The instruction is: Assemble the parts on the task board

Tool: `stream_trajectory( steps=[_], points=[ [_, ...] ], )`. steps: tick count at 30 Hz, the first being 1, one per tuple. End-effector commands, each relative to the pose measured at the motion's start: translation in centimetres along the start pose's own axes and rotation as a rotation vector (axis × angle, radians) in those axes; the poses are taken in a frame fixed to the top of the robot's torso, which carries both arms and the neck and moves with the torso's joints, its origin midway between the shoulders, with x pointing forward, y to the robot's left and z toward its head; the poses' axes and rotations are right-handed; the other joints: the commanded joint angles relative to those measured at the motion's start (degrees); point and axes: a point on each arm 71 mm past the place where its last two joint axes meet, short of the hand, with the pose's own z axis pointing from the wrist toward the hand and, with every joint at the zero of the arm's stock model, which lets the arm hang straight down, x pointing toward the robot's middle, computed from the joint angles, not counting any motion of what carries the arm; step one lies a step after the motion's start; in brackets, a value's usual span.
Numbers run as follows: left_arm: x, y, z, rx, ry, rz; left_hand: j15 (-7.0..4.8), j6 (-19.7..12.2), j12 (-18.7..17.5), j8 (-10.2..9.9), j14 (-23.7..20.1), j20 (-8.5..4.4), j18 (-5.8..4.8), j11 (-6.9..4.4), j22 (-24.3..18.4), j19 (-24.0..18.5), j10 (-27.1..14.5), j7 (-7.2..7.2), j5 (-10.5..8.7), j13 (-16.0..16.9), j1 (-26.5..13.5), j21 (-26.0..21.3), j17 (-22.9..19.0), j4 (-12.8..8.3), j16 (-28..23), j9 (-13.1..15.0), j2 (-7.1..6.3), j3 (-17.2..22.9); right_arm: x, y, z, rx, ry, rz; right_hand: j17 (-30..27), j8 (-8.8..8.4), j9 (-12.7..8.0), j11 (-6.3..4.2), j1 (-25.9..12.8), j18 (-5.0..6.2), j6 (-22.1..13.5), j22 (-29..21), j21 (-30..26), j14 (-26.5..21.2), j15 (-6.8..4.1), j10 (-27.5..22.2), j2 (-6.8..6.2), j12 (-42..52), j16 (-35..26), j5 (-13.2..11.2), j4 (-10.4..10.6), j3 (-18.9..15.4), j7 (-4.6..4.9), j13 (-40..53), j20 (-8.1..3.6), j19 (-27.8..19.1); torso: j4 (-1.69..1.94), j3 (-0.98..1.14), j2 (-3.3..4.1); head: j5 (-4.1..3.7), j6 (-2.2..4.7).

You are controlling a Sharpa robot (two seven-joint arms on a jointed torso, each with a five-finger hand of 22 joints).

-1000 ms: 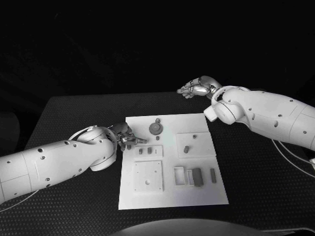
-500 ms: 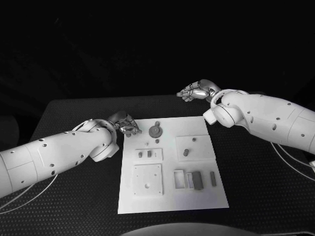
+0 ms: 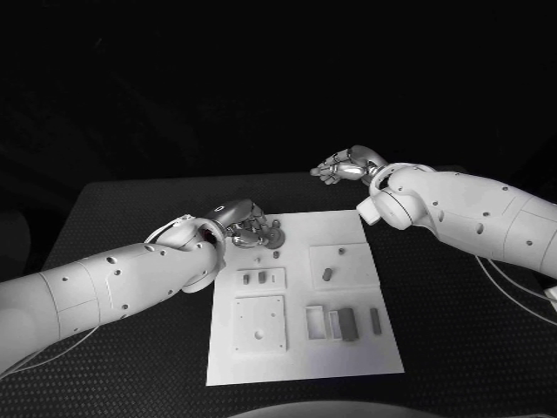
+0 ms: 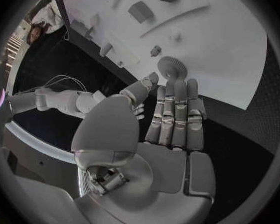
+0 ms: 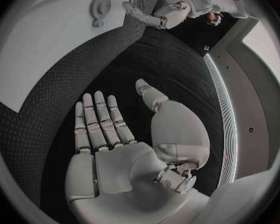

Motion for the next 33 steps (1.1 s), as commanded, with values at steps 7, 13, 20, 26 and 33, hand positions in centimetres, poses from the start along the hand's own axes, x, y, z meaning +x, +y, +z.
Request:
stream_trajectory(
  steps=[7,13,20,26,33],
  points=[
    [2.1,-1.8,0.1,0.139,0.067,0.189,0.09,-0.9,-3.8,-2.0,-0.1,0.15,-0.16,1.48,0.0,0.3,-1.4,-0.17,-0.32,-1.9,-1.3,-0.9,0.5,0.2,-0.6,-0.8,-1.34,-1.3,0.3,0.2,0.0,-0.015,0.019,0.001,-0.1,0.13,-0.1,-0.06,0.0,-0.59,-0.3,0.1,-0.3,-0.2,0.35,0.4,-0.13,-0.3,-0.2,0.0,0.3,0.1,2.59,0.1,0.11,0.4,0.08,0.02,-0.06,-0.27,-0.15],
    [3.1,-1.7,0.4,0.134,0.086,0.223,0.07,-1.0,-4.7,-2.4,0.0,0.13,-0.09,1.63,0.1,0.4,-1.3,-0.20,0.07,-2.4,-0.6,-1.1,0.8,0.2,-0.7,-0.9,-0.87,-0.7,0.3,0.2,0.0,-0.016,0.020,0.001,-0.1,0.14,-0.1,-0.05,0.0,-0.59,-0.3,0.1,-0.3,-0.2,0.35,0.4,-0.12,-0.3,-0.2,0.0,0.3,0.1,2.60,0.1,0.12,0.5,0.00,-0.01,-0.04,-0.36,-0.12],
    [3.9,-1.9,0.7,0.131,0.096,0.235,-0.09,-1.6,-5.6,-3.3,0.5,-0.01,-0.04,1.68,0.4,1.0,-0.9,0.29,0.60,-2.9,0.5,-1.0,1.2,0.1,-0.5,-1.4,-0.46,0.2,0.4,0.3,-0.1,-0.017,0.023,0.002,-0.1,0.15,-0.1,-0.04,0.0,-0.59,-0.3,0.2,-0.4,-0.2,0.36,0.5,-0.12,-0.3,-0.2,0.0,0.3,0.0,2.61,0.1,0.12,0.5,0.05,0.01,-0.04,-0.67,-0.14],
    [4.2,-1.9,0.9,0.124,0.104,0.240,-0.14,-2.1,-6.2,-3.8,0.7,-0.08,0.02,1.82,0.6,1.3,-1.0,0.41,0.58,-3.2,0.8,-1.0,1.5,0.2,-0.3,-1.8,-0.34,0.4,0.5,0.4,-0.1,-0.019,0.027,0.003,-0.1,0.15,-0.1,-0.03,0.0,-0.59,-0.3,0.2,-0.4,-0.2,0.36,0.5,-0.11,-0.4,-0.2,0.0,0.3,0.0,2.62,0.1,0.12,0.5,0.03,0.05,-0.07,-0.80,-0.26],
    [4.7,-1.9,0.9,0.118,0.131,0.249,-0.46,-1.2,-6.6,-3.7,1.7,-0.39,0.29,1.65,1.3,2.5,-0.4,0.74,0.55,-3.4,1.0,-0.4,2.1,0.2,0.5,-1.9,0.29,0.7,0.6,0.4,-0.1,-0.020,0.028,0.003,-0.2,0.16,-0.1,-0.02,0.0,-0.59,-0.3,0.2,-0.4,-0.2,0.36,0.5,-0.10,-0.4,-0.2,0.0,0.3,0.0,2.63,0.1,0.12,0.5,0.11,0.06,-0.14,-0.92,-0.47]
  ],
)
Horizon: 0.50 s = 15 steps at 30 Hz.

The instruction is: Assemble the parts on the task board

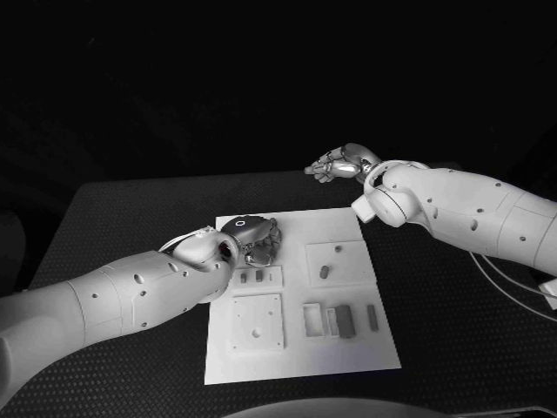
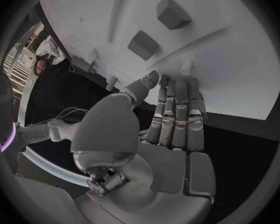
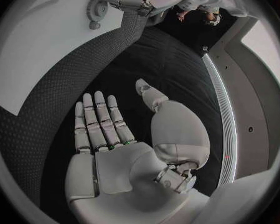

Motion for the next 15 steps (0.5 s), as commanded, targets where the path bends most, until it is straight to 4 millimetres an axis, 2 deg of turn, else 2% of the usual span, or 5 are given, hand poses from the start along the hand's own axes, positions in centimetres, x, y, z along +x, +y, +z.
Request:
stream_trajectory(
  steps=[1,10,15],
  points=[
    [0.39,-0.08,0.09,-0.002,0.031,0.021,-0.29,0.8,-0.3,-0.1,1.0,-0.13,0.42,-0.11,0.5,1.2,0.6,0.22,0.21,0.1,0.5,0.7,0.7,-0.1,1.1,-0.1,0.19,0.4,0.21,0.15,0.00,-0.013,0.017,0.000,-0.1,0.17,-0.1,-0.02,0.0,-0.60,-0.3,0.1,-0.2,-0.1,0.22,0.5,-0.10,-0.4,-0.2,0.0,0.3,0.0,2.62,0.1,-0.08,0.3,0.09,-0.01,-0.03,-0.10,-0.16],
    [0.73,-0.08,0.11,-0.010,0.041,0.028,-0.87,2.0,-0.4,0.0,1.9,-0.66,0.58,-0.63,1.7,2.5,2.0,0.67,0.15,0.2,1.3,1.4,2.4,-0.1,2.5,-0.4,0.87,1.3,0.17,0.13,-0.02,-0.013,0.017,0.000,-0.1,0.18,-0.1,-0.02,0.0,-0.59,-0.3,0.1,-0.2,-0.1,0.22,0.5,-0.09,-0.4,-0.2,0.0,0.3,0.0,2.63,0.1,-0.08,0.3,0.08,-0.06,-0.01,-0.15,-0.28],
    [0.74,0.01,0.09,-0.017,0.044,0.033,-1.43,3.0,-0.2,0.2,3.1,-1.16,0.75,-1.15,2.5,3.8,3.2,0.44,-0.02,0.4,1.6,2.0,3.4,0.0,3.4,-0.5,1.36,2.0,0.16,0.13,-0.03,-0.014,0.017,0.000,-0.1,0.18,-0.1,-0.02,0.0,-0.59,-0.3,0.1,-0.3,-0.1,0.22,0.5,-0.08,-0.5,-0.2,0.0,0.3,0.0,2.63,0.1,-0.08,0.3,0.09,-0.02,-0.01,-0.15,-0.29]
  ],
)
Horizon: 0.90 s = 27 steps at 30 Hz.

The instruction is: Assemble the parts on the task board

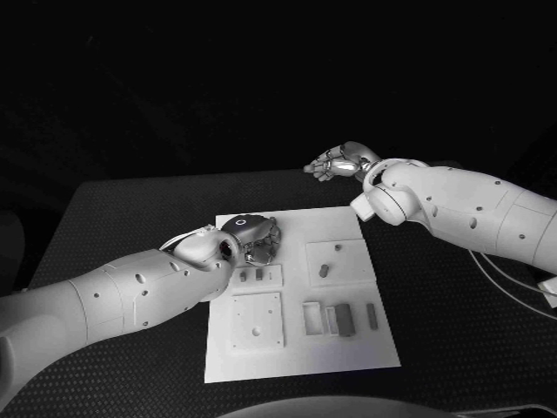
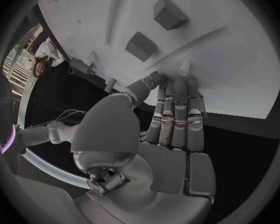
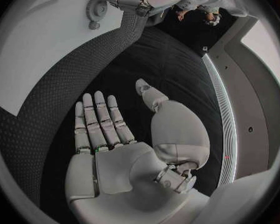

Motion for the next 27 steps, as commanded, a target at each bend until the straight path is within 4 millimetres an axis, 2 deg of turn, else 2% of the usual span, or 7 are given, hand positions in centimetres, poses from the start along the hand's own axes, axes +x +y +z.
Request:
stream_trajectory(
  steps=[1,11,20,27],
  points=[
    [0.7,0.1,-0.1,-0.014,0.041,0.015,-0.32,0.8,0.3,0.2,0.8,-0.23,0.75,-0.23,0.5,0.9,1.0,-0.08,-0.07,0.3,0.4,0.5,0.6,-0.1,0.5,-0.1,0.22,0.6,0.2,0.1,0.0,-0.013,0.016,0.000,-0.1,0.19,-0.1,-0.02,0.0,-0.59,-0.3,0.1,-0.3,-0.1,0.23,0.5,-0.08,-0.2,-0.2,0.0,0.3,0.0,2.63,0.1,-0.08,0.3,0.02,0.01,-0.01,-0.02,-0.03],
    [0.9,-0.2,0.0,-0.011,0.065,0.029,-1.98,3.4,0.9,1.0,4.2,-1.77,0.85,-1.83,2.5,4.3,4.5,-1.09,-0.20,1.3,1.7,1.9,2.9,-0.3,1.9,0.2,1.17,1.6,0.2,0.2,0.0,-0.015,0.017,0.000,-0.1,0.20,-0.1,-0.02,-0.1,-0.59,-0.3,0.1,-0.3,-0.1,0.24,0.6,-0.06,-0.3,-0.2,0.0,0.3,0.0,2.62,0.1,-0.08,0.3,0.00,0.01,-0.02,-0.03,-0.10],
    [1.6,0.1,0.0,-0.016,0.074,0.035,-2.13,3.7,0.5,0.9,5.1,-2.08,0.84,-1.94,3.2,5.0,4.7,-1.17,-0.28,1.3,1.6,2.2,3.4,-0.2,2.0,0.1,0.84,1.3,0.2,0.1,0.0,-0.014,0.017,0.000,-0.1,0.21,-0.1,-0.02,-0.1,-0.59,-0.3,0.2,-0.4,-0.1,0.24,0.6,-0.05,-0.3,-0.2,0.0,0.3,0.0,2.62,0.1,-0.08,0.3,-0.08,0.06,0.00,-0.06,-0.24],
    [1.5,0.0,-0.3,-0.005,0.049,0.017,-2.47,4.8,0.6,1.3,5.9,-2.33,0.85,-2.32,3.7,5.6,5.9,-1.56,-0.23,1.4,1.0,2.3,3.9,-0.1,2.0,0.3,1.53,1.2,0.2,0.1,0.0,-0.014,0.015,0.000,-0.2,0.22,-0.1,-0.02,-0.1,-0.59,-0.3,0.2,-0.4,-0.1,0.24,0.6,-0.06,-0.3,-0.2,0.0,0.3,0.0,2.62,0.1,-0.08,0.3,-0.05,0.05,-0.03,-0.16,-0.17]
  ],
)
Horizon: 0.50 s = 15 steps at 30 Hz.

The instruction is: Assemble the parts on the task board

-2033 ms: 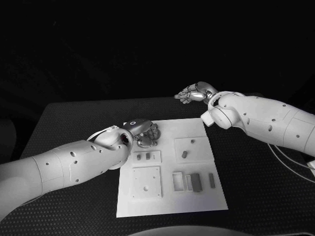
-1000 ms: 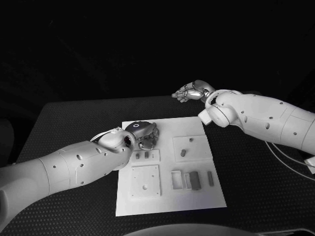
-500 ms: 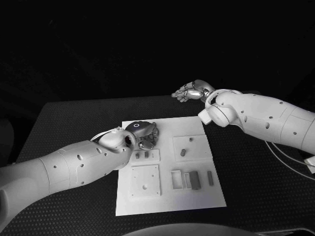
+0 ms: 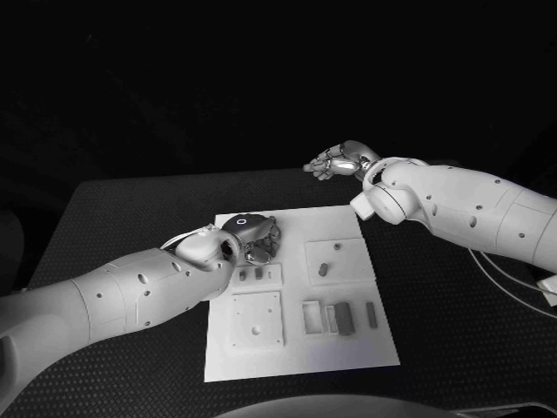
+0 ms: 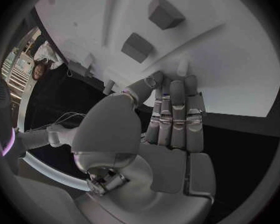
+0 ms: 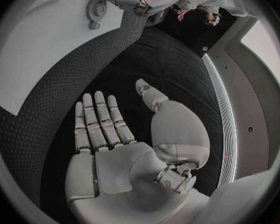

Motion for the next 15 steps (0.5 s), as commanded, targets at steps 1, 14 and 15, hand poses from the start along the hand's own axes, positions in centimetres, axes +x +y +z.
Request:
stream_trajectory(
  steps=[1,14,15],
  points=[
    [1.22,0.04,-0.44,0.002,0.040,-0.016,-0.09,0.8,-0.1,0.6,0.7,-0.22,0.84,-0.14,0.3,0.6,0.8,-0.12,-0.13,0.2,-0.8,0.3,0.3,0.3,0.2,0.2,0.66,-0.1,0.15,0.12,-0.02,-0.014,0.014,0.000,-0.1,0.22,-0.1,0.19,-0.1,-0.59,-0.3,0.1,-0.4,-0.1,0.25,0.4,-0.06,-0.3,-0.2,0.0,0.3,0.0,2.62,0.1,-0.07,0.3,0.01,0.00,-0.01,-0.09,0.07],
    [0.58,0.54,-1.24,-0.008,-0.012,-0.117,-0.55,1.9,-0.2,0.9,1.5,-0.66,0.84,-0.59,0.8,1.5,2.1,-0.55,-0.11,0.4,-2.2,0.3,0.9,0.8,0.1,0.5,1.66,-0.2,0.04,0.06,-0.04,-0.012,0.011,-0.001,-0.1,0.23,-0.1,0.19,-0.1,-0.59,-0.3,0.1,-0.4,-0.1,0.25,0.4,-0.06,-0.4,-0.2,0.0,0.3,0.0,2.62,0.1,-0.08,0.4,0.17,-0.09,-0.06,-0.06,0.37],
    [0.51,0.62,-1.32,-0.010,-0.013,-0.128,-0.62,2.1,-0.2,0.9,1.7,-0.72,0.85,-0.65,0.8,1.7,2.2,-0.60,-0.10,0.4,-2.3,0.3,1.0,0.8,0.1,0.5,1.75,-0.2,0.03,0.05,-0.05,-0.012,0.011,-0.001,-0.1,0.23,-0.1,0.19,-0.1,-0.59,-0.3,0.1,-0.4,-0.1,0.25,0.4,-0.06,-0.4,-0.2,0.0,0.3,0.0,2.62,0.1,-0.08,0.4,0.18,-0.10,-0.06,-0.04,0.41]
  ],
)
